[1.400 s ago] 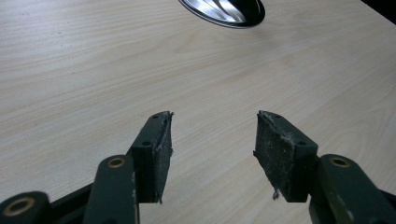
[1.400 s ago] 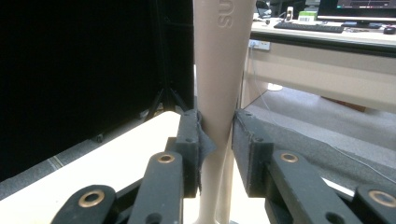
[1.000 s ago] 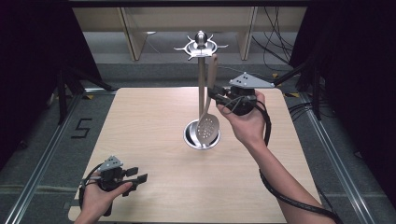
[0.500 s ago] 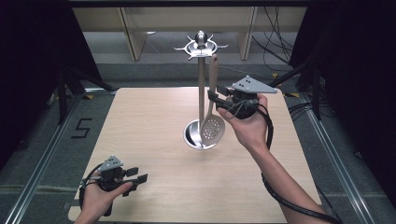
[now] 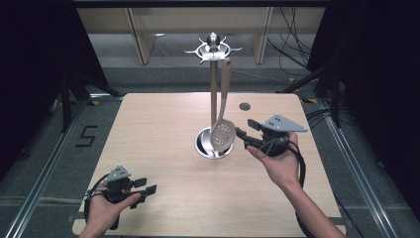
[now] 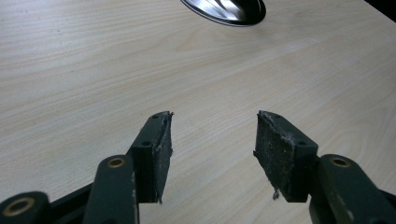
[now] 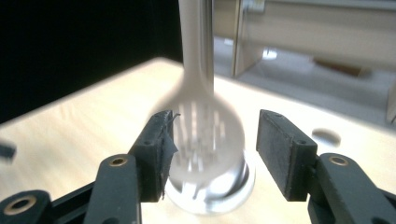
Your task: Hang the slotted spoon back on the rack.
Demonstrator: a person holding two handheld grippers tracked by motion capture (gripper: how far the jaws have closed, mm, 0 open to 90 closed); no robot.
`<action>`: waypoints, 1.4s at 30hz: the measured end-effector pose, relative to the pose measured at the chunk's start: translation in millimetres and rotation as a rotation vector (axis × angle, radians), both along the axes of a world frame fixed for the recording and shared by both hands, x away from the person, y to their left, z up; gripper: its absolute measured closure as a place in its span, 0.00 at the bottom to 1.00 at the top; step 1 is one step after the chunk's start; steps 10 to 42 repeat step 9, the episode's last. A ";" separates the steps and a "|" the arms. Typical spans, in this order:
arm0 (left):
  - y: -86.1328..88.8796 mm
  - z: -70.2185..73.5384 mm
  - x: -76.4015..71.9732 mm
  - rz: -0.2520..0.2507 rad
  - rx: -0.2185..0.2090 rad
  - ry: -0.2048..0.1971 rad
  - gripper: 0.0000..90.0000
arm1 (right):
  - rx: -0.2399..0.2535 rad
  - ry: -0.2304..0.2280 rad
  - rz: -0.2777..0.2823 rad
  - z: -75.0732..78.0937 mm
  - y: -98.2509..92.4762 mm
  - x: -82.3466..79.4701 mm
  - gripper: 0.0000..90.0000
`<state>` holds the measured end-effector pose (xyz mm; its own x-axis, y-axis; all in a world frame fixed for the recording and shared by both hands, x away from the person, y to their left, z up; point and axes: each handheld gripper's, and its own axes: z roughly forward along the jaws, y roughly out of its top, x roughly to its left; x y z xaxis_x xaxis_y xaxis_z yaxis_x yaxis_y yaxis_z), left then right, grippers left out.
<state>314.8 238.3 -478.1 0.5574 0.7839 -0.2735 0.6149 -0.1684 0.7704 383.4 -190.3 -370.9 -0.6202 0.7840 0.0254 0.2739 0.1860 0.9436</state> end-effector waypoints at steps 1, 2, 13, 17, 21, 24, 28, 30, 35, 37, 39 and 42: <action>0.0 -0.2 0.4 -0.004 0.000 0.000 0.50 | -0.005 0.008 0.006 -9.6 -3.4 -2.6 0.52; -0.2 -0.2 0.3 0.001 0.002 0.003 0.50 | 0.000 0.026 -0.004 -19.5 -5.8 -6.4 0.52; -2.0 0.6 0.8 0.000 -0.004 -0.003 0.50 | -0.066 0.133 0.001 -67.1 -25.4 -22.8 0.51; -2.0 0.6 0.8 0.000 -0.004 -0.003 0.50 | -0.066 0.133 0.001 -67.1 -25.4 -22.8 0.51; -2.0 0.6 0.8 0.000 -0.004 -0.003 0.50 | -0.066 0.133 0.001 -67.1 -25.4 -22.8 0.51; -2.0 0.6 0.8 0.000 -0.004 -0.003 0.50 | -0.066 0.133 0.001 -67.1 -25.4 -22.8 0.51; -2.0 0.6 0.8 0.000 -0.004 -0.003 0.50 | -0.066 0.133 0.001 -67.1 -25.4 -22.8 0.51; -2.0 0.6 0.8 0.000 -0.004 -0.003 0.50 | -0.066 0.133 0.001 -67.1 -25.4 -22.8 0.51; -2.0 0.6 0.8 0.000 -0.004 -0.003 0.50 | -0.066 0.133 0.001 -67.1 -25.4 -22.8 0.51; -2.0 0.6 0.8 0.000 -0.004 -0.003 0.50 | -0.066 0.133 0.001 -67.1 -25.4 -22.8 0.51; -2.0 0.6 0.8 0.000 -0.004 -0.003 0.50 | -0.066 0.133 0.001 -67.1 -25.4 -22.8 0.51; -2.0 0.6 0.8 0.000 -0.004 -0.003 0.50 | -0.066 0.133 0.001 -67.1 -25.4 -22.8 0.51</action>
